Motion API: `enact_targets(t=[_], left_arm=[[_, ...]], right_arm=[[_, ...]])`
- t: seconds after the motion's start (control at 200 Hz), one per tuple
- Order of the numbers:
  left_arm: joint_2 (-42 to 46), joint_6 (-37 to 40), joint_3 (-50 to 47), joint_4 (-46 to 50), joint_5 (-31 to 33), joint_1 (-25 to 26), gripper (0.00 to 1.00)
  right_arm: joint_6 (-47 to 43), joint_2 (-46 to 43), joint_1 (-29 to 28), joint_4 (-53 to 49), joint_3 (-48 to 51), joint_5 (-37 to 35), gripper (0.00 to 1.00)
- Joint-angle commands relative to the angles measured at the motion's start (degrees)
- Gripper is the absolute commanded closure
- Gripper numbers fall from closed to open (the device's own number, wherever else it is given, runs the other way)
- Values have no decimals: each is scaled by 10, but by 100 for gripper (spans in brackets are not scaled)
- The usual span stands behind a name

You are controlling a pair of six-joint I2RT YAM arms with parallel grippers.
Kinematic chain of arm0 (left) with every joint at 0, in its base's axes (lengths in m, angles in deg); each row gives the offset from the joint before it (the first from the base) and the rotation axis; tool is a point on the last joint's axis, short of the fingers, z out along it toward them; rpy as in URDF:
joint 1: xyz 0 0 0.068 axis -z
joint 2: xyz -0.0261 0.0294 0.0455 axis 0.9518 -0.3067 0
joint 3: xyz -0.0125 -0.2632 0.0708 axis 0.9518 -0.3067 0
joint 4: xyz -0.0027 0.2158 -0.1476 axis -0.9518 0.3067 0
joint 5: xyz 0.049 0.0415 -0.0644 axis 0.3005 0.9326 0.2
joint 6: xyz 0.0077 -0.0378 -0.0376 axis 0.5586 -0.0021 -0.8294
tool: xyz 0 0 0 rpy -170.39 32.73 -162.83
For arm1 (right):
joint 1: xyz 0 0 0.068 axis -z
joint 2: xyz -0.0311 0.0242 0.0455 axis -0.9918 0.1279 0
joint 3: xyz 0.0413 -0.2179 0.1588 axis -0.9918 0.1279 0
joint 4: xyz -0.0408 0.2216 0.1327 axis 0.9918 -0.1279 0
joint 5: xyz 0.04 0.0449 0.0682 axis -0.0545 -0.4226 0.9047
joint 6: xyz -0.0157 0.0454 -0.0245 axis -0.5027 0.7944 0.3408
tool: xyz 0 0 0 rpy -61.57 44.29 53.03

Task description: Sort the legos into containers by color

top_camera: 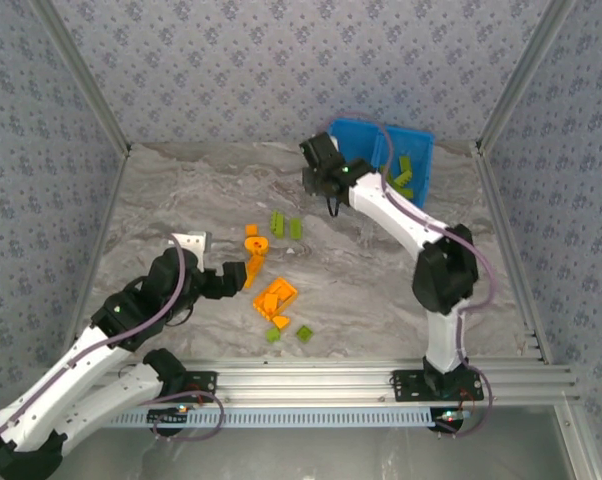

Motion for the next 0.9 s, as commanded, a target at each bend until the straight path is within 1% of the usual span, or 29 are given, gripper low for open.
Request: enact_targets(t=[0.0,0.165,0.265,0.335,0.41,0.47,0.535,0.565,0.6,0.64,0.765,0.894], left_arm=[[17,-15,-2,0,-12,-3,1],[56,-48,-22,1,-12,-3,1],[74,-58,-31,6,-4,-3,1],[80,-64,-33,8,-2,-3,1],[80,-69,-30,8,-3,-3,1],[78,-77,-27,33,-2,-3,1],[76,-94,-27,49,6,-3,1],[73,-101,-28,56,10,-3,1],[68,-109,-29,62,12,-3,1],[58,-115,-31,67,11,-3,1],[-1,-120,-21,58,-3,-3,1],[-102,-122,19,41,-4,-6,6]], right_arm=[[-29,102,34,-57,-100,-20,68],[-35,211,81,-90,-244,-23,67],[-43,274,105,-99,-322,6,67],[-55,309,113,-93,-357,24,66],[-62,341,118,-99,-395,30,64],[-58,354,123,-105,-411,29,61],[-40,355,131,-110,-408,35,57],[-36,353,135,-114,-408,45,54],[-34,349,137,-121,-410,53,47],[-34,340,138,-131,-410,57,44],[-47,278,134,-145,-383,51,39],[-37,174,120,-118,-279,50,39]])
